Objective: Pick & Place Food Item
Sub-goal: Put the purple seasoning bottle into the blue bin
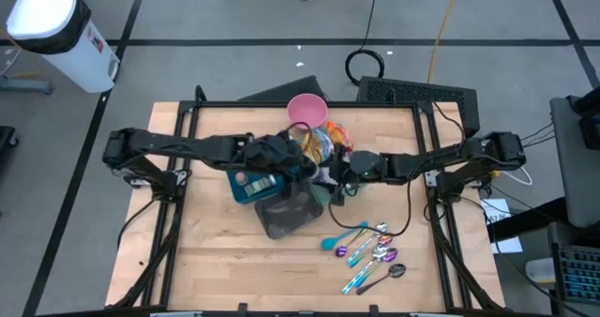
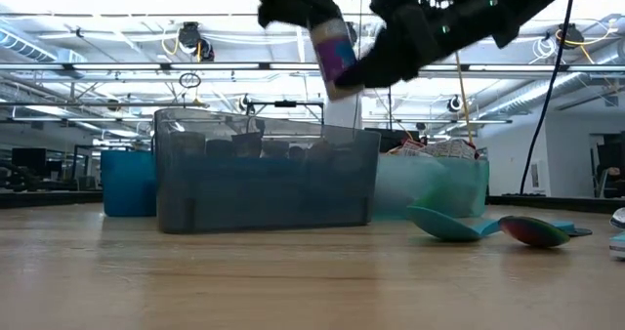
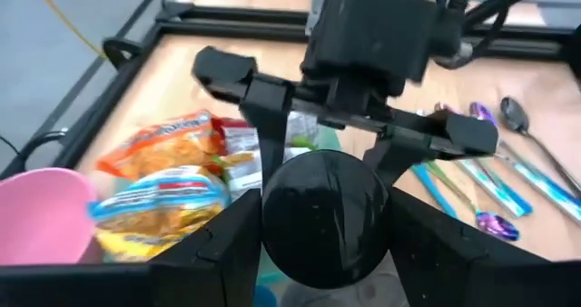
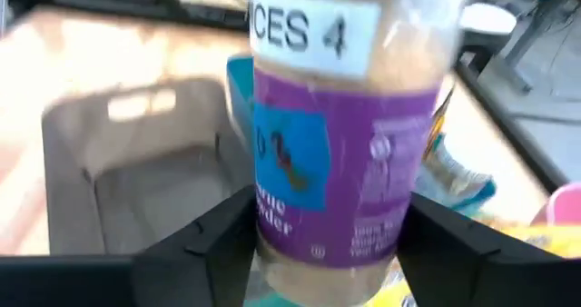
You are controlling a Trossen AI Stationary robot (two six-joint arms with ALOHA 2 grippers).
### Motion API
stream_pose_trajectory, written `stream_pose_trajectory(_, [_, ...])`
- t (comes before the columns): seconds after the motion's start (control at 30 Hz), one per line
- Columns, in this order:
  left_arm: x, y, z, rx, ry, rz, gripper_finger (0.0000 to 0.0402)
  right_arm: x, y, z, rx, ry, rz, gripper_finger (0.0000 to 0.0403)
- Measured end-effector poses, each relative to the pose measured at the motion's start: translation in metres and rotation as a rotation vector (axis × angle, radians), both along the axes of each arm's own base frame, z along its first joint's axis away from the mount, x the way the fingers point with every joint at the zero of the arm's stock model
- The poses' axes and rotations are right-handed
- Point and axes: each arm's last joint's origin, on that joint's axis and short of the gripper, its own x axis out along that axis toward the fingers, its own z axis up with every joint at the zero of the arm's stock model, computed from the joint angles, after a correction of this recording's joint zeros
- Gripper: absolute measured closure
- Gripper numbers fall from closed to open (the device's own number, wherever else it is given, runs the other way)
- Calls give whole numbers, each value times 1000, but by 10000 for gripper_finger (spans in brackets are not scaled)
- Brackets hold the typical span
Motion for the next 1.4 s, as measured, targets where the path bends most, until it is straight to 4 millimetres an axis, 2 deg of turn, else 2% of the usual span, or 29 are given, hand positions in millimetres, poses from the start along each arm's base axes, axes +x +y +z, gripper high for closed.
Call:
stream_pose_trajectory(0.1, [-19, -2, 15, 16, 3, 28, 199, -5, 2, 9, 2, -24, -4, 160])
stream_pose_trajectory(0.2, [-40, -1, 26, 85, 33, 136, 199, -15, 5, 12, 41, 6, 6, 143])
stream_pose_trajectory(0.3, [-53, 0, 25, 128, 77, 263, 199, -25, 5, 32, 79, -61, -5, 133])
stream_pose_trajectory(0.47, [-63, 4, 1, 71, 142, 324, 199, -41, 4, 41, 125, -32, -31, 130])
stream_pose_trajectory(0.57, [-65, 10, -23, 35, 170, 346, 199, -46, 4, 50, 137, -70, -34, 133])
stream_pose_trajectory(0.7, [-64, 16, -53, -79, 164, 324, 199, -47, 4, 48, 148, -50, -42, 132])
stream_pose_trajectory(0.87, [-66, 20, -80, -186, 131, 318, 199, -48, 4, 49, 149, -52, -42, 132])
stream_pose_trajectory(1.1, [-75, 21, -101, -226, 189, 378, 199, -48, 4, 49, 149, -53, -42, 134])
stream_pose_trajectory(1.4, [-83, 27, -106, -193, 258, 500, 199, -48, 4, 49, 149, -51, -42, 134])
